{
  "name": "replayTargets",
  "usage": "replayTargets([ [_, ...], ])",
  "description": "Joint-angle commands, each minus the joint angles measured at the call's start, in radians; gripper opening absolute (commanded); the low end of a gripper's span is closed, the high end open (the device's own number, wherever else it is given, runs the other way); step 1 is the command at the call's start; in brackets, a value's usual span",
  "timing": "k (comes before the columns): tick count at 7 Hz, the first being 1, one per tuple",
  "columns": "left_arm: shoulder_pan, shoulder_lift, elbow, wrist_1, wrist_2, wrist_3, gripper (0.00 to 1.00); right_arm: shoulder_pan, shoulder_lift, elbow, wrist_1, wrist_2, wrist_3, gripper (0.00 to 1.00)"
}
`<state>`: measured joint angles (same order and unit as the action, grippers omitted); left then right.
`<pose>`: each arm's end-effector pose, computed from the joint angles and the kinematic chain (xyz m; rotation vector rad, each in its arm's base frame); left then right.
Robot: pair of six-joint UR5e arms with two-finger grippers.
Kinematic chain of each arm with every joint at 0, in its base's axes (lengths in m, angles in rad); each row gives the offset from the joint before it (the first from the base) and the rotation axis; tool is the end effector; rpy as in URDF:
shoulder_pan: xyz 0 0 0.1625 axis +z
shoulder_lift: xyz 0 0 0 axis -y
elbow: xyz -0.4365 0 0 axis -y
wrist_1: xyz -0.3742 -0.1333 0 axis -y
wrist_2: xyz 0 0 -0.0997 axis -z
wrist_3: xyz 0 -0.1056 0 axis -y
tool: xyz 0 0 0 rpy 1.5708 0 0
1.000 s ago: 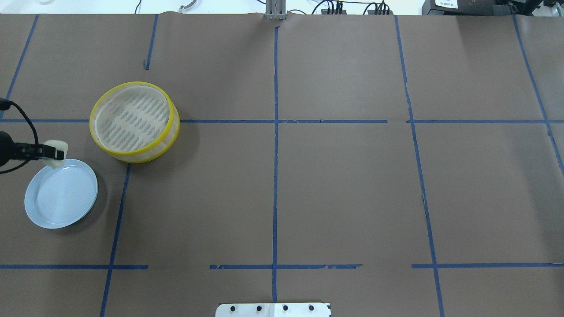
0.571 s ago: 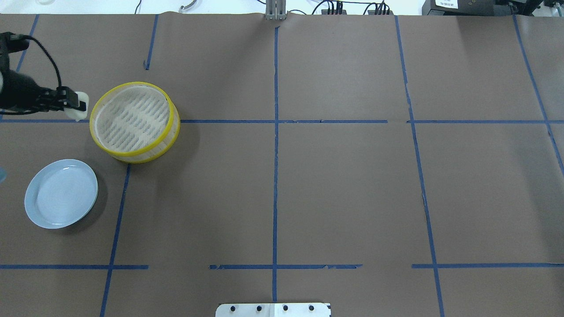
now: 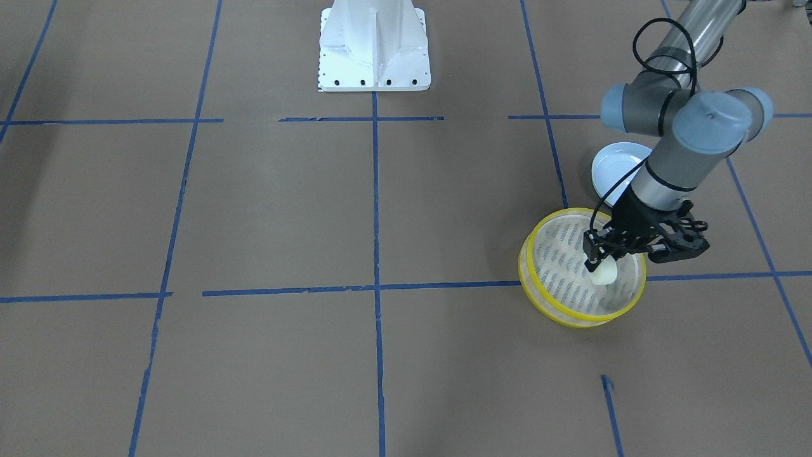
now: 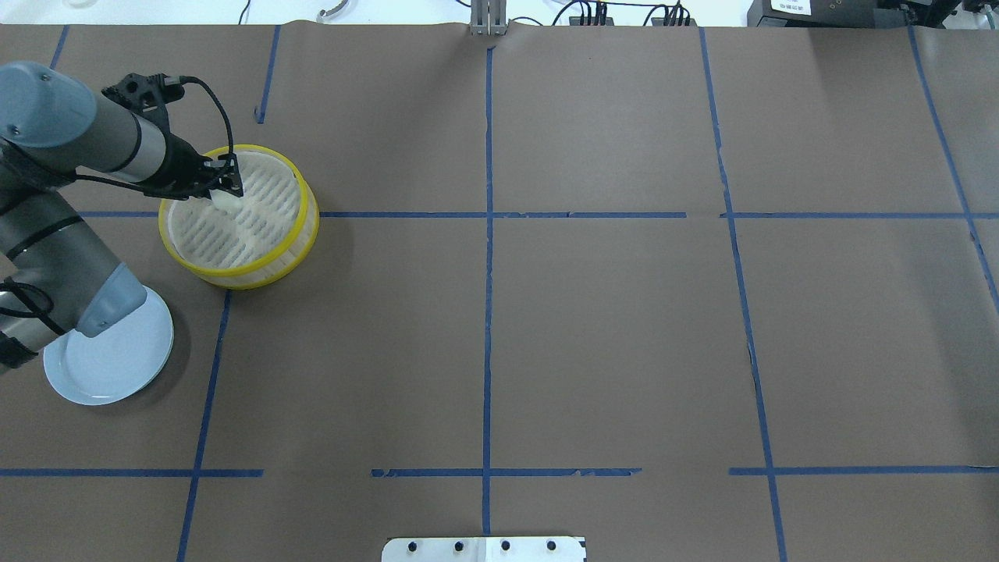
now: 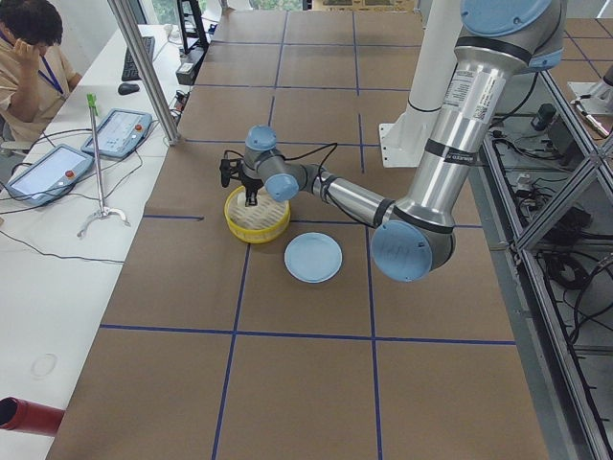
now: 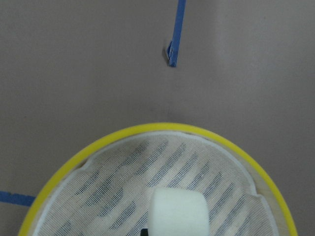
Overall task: Place bun in steamer
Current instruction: 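Carry the bun with the left gripper over the yellow steamer, then lower the bun into the steamer and open the left gripper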
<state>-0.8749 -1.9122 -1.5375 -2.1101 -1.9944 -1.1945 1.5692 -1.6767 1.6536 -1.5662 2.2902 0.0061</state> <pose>0.3419 -0.5495 0.4493 0.1665 0.9113 -0.2832 0.0630 -0.4263 0.6865 -0.0205 -0.7193 0.0110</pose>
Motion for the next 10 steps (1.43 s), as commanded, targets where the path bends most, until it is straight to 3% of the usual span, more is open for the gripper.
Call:
replayTargets([
  [1,0.044,-0.002,0.013,0.001,0.017,-0.028,0.40,0.000,0.000,0.000,0.000,0.000,0.000,1.00],
  [6,0.048,0.018,-0.003,0.002,0.017,-0.048,0.44,0.000,0.000,0.000,0.000,0.000,0.000,1.00],
  [7,0.048,0.018,-0.004,0.002,0.017,-0.048,0.54,0.000,0.000,0.000,0.000,0.000,0.000,1.00],
  [8,0.047,0.021,-0.013,0.002,0.017,-0.048,0.84,0.000,0.000,0.000,0.000,0.000,0.000,1.00],
  [9,0.044,0.027,-0.039,0.002,0.016,-0.047,0.99,0.000,0.000,0.000,0.000,0.000,0.000,1.00],
  [10,0.037,0.038,-0.080,0.004,0.008,-0.042,1.00,0.000,0.000,0.000,0.000,0.000,0.000,1.00],
])
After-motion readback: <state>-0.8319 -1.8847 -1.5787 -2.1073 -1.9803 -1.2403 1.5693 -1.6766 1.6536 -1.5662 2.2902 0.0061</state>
